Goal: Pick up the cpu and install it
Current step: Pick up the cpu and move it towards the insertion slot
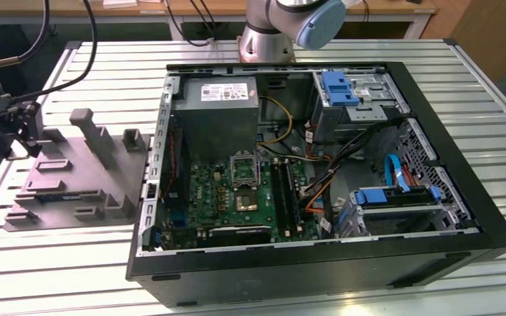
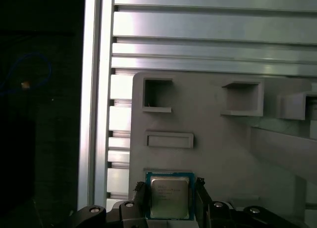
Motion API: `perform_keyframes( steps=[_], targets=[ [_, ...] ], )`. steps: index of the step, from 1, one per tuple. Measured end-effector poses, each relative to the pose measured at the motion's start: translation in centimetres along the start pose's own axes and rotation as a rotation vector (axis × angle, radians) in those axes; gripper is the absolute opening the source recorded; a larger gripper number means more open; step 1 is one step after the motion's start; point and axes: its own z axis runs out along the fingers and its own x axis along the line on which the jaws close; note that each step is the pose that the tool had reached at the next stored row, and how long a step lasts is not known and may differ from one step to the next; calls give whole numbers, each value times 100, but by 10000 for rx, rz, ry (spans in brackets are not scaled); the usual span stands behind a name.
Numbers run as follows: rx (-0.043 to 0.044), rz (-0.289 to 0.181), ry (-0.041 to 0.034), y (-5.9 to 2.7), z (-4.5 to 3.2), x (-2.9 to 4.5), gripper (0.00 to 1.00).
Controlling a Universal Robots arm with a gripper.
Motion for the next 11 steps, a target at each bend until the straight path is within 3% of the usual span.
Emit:
perform_keyframes(
  steps=[11],
  targets=[
    [124, 2, 2, 0, -29, 0, 47]
  ],
)
